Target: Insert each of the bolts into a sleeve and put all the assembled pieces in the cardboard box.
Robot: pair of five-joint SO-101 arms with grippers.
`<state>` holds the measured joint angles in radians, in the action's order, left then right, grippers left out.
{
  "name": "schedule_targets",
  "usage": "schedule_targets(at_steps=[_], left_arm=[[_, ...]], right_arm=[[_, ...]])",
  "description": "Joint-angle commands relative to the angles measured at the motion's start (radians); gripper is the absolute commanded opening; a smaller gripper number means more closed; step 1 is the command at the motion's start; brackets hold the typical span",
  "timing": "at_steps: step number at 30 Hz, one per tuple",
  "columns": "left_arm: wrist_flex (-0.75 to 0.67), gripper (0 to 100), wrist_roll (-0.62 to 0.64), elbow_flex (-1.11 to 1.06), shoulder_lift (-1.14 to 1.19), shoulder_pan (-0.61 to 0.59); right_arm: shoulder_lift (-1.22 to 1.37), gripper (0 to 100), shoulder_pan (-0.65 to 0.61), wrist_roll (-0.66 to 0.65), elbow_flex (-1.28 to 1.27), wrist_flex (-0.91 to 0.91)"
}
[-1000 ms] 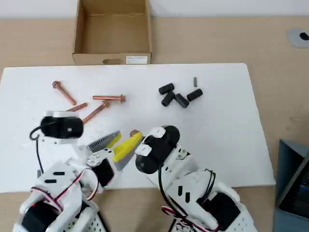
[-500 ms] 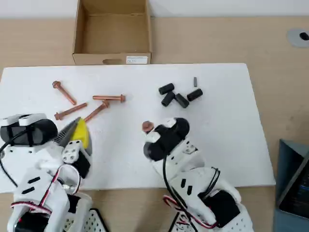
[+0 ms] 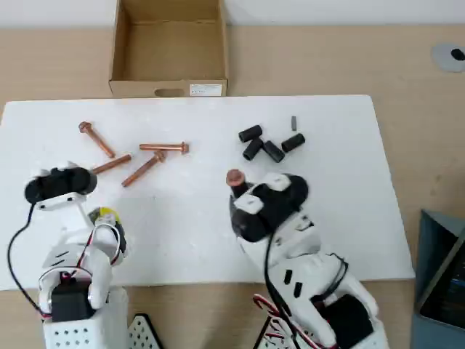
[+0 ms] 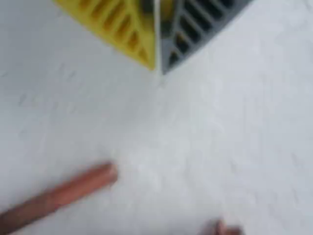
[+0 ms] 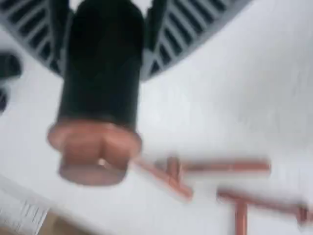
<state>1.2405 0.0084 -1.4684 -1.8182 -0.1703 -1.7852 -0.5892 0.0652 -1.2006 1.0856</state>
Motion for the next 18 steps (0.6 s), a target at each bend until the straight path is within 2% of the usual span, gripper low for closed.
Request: schedule_targets(at_steps=[1,18], left_arm=[[-0.003,0,-0.009,-0.035,-0.005,-0.008],[-0.003,0,-0.009,-0.126,-0.005,-0.011]], right_arm=[[0.136,0.9,0.033,0.009,0.145,-0.097],[1.116,0.9,0.166,0.003,0.710,-0.450]])
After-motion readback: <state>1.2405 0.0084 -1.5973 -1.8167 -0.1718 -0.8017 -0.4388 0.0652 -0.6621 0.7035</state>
